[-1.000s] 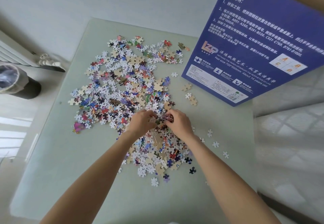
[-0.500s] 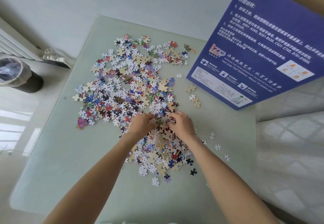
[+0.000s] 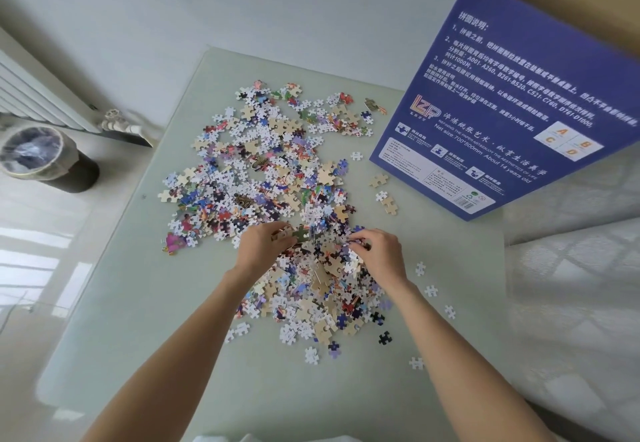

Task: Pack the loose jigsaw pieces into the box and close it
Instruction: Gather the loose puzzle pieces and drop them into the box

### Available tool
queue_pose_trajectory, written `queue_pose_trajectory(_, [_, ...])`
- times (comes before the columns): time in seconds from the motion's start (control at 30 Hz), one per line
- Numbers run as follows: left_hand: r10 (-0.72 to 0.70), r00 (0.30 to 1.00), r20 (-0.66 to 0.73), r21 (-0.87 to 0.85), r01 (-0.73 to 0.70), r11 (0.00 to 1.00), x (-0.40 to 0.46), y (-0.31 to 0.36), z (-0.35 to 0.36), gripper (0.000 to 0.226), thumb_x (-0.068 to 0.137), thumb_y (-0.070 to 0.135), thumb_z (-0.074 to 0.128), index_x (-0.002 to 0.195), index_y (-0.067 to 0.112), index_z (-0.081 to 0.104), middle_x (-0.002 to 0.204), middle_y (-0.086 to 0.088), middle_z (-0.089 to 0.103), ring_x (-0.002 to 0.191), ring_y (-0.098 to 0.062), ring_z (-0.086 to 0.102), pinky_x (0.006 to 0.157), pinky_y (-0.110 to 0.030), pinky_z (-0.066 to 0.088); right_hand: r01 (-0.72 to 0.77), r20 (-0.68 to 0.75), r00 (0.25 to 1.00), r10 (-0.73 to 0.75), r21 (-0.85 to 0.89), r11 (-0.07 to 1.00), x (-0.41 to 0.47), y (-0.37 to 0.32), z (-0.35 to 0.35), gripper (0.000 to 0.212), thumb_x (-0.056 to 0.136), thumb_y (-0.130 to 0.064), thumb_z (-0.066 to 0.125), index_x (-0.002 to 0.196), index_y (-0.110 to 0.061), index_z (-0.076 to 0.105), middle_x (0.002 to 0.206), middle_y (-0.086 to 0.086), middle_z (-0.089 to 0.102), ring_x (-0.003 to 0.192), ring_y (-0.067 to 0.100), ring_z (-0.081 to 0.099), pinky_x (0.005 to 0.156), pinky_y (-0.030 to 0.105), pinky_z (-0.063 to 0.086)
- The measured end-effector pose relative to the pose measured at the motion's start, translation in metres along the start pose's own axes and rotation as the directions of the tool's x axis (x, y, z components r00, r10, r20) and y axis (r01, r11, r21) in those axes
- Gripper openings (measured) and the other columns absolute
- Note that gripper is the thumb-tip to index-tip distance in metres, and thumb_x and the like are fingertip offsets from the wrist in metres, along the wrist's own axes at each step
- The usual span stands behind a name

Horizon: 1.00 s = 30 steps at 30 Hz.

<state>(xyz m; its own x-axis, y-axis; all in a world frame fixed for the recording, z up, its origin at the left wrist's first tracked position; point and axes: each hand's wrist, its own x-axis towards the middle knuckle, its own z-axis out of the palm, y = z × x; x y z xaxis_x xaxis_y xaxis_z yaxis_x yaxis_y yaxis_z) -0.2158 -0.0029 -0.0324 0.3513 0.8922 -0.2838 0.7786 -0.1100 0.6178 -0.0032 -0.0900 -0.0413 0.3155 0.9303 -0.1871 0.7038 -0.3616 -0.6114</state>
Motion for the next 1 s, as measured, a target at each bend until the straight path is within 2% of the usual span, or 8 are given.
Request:
queue_pose_trajectory(0.1, [0.041, 0.999, -0.029, -0.028, -0.042, 0.999, -0.002, 0.007, -0.005, 0.027, 0.082, 0.027, 0.067, 0.105, 0.011, 0.068, 0.088, -0.004, 0.071, 0.055, -0.009, 0.055, 0.054, -0.018, 0.043, 0.025, -0.032, 0.999, -0.024, 0.037, 0.999, -0.005, -0.003, -0.008, 0.016, 0.082, -0.018, 0.069, 0.098, -0.015, 0.072, 0.097, 0.002, 0.071, 0.068, 0.006, 0.056, 0.066, 0.005, 0.038])
queue_pose_trajectory(0.23, [0.113, 0.993, -0.018, -0.065, -0.114, 0.991, -0.001, 0.028, -0.018, 0.021, 0.083, 0.025, 0.067, 0.097, 0.01, 0.07, 0.071, 0.004, 0.064, 0.046, 0.001, 0.045, 0.041, -0.009, 0.032, 0.153, -0.082, 0.986, -0.146, 0.095, 0.984, -0.01, -0.023, -0.047, 0.018, 0.081, -0.016, 0.07, 0.099, -0.016, 0.072, 0.096, 0.0, 0.071, 0.069, 0.014, 0.064, 0.077, 0.026, 0.054])
queue_pose_trajectory(0.37, [0.211, 0.977, 0.009, -0.136, -0.208, 0.969, 0.011, 0.062, -0.037, 0.022, 0.082, 0.027, 0.067, 0.097, 0.012, 0.07, 0.068, 0.002, 0.067, 0.037, -0.001, 0.043, 0.037, -0.011, 0.03, 0.332, -0.233, 0.923, -0.306, 0.084, 0.939, -0.011, -0.053, -0.121, 0.021, 0.077, -0.01, 0.072, 0.099, -0.012, 0.073, 0.095, 0.001, 0.07, 0.078, 0.008, 0.063, 0.079, 0.005, 0.045])
queue_pose_trajectory(0.5, [0.359, 0.93, -0.077, -0.209, -0.367, 0.906, 0.032, 0.126, -0.068, 0.021, 0.08, 0.028, 0.068, 0.098, 0.017, 0.07, 0.061, 0.006, 0.063, 0.038, -0.001, 0.044, 0.039, -0.011, 0.031, 0.481, -0.427, 0.792, -0.437, -0.005, 0.877, 0.002, -0.08, -0.214, 0.02, 0.078, -0.011, 0.073, 0.098, -0.009, 0.073, 0.092, -0.007, 0.064, 0.081, 0.006, 0.061, 0.073, 0.006, 0.046])
queue_pose_trajectory(0.6, [0.456, 0.875, -0.162, -0.26, -0.483, 0.836, 0.048, 0.182, -0.089, 0.018, 0.078, 0.033, 0.071, 0.091, 0.019, 0.071, 0.067, -0.006, 0.068, 0.049, -0.018, 0.054, 0.048, -0.035, 0.048, 0.515, -0.557, 0.708, -0.435, -0.015, 0.857, 0.021, -0.092, -0.279, 0.018, 0.08, -0.014, 0.072, 0.098, -0.01, 0.073, 0.094, -0.006, 0.065, 0.084, 0.003, 0.062, 0.075, 0.015, 0.05])
queue_pose_trajectory(0.67, [0.501, 0.833, -0.235, -0.293, -0.552, 0.78, 0.061, 0.22, -0.101, 0.013, 0.08, 0.027, 0.071, 0.092, 0.027, 0.068, 0.072, 0.001, 0.07, 0.06, -0.019, 0.063, 0.062, -0.041, 0.055, 0.505, -0.606, 0.69, -0.396, 0.012, 0.863, 0.038, -0.094, -0.313, 0.019, 0.082, -0.013, 0.07, 0.1, -0.009, 0.072, 0.096, -0.004, 0.065, 0.084, 0.0, 0.061, 0.077, 0.018, 0.051])
queue_pose_trajectory(0.83, [0.602, 0.67, -0.434, -0.273, -0.735, 0.621, 0.091, 0.312, -0.131, 0.012, 0.079, 0.029, 0.068, 0.089, 0.024, 0.07, 0.074, -0.002, 0.069, 0.063, -0.007, 0.057, 0.061, -0.036, 0.053, 0.442, -0.682, 0.6, -0.419, -0.154, 0.884, 0.076, -0.075, -0.353, 0.018, 0.081, -0.019, 0.07, 0.098, -0.013, 0.073, 0.092, -0.007, 0.064, 0.08, 0.006, 0.06, 0.077, 0.028, 0.053])
queue_pose_trajectory(1.0, [0.704, 0.493, -0.511, -0.112, -0.85, 0.514, 0.111, 0.374, -0.136, 0.019, 0.078, 0.027, 0.069, 0.095, 0.02, 0.072, 0.075, 0.009, 0.068, 0.068, -0.004, 0.062, 0.065, -0.021, 0.049, 0.437, -0.704, 0.534, -0.469, -0.245, 0.865, 0.091, -0.055, -0.359, 0.018, 0.081, -0.013, 0.069, 0.098, -0.01, 0.073, 0.093, 0.005, 0.068, 0.08, 0.005, 0.058, 0.074, 0.008, 0.044])
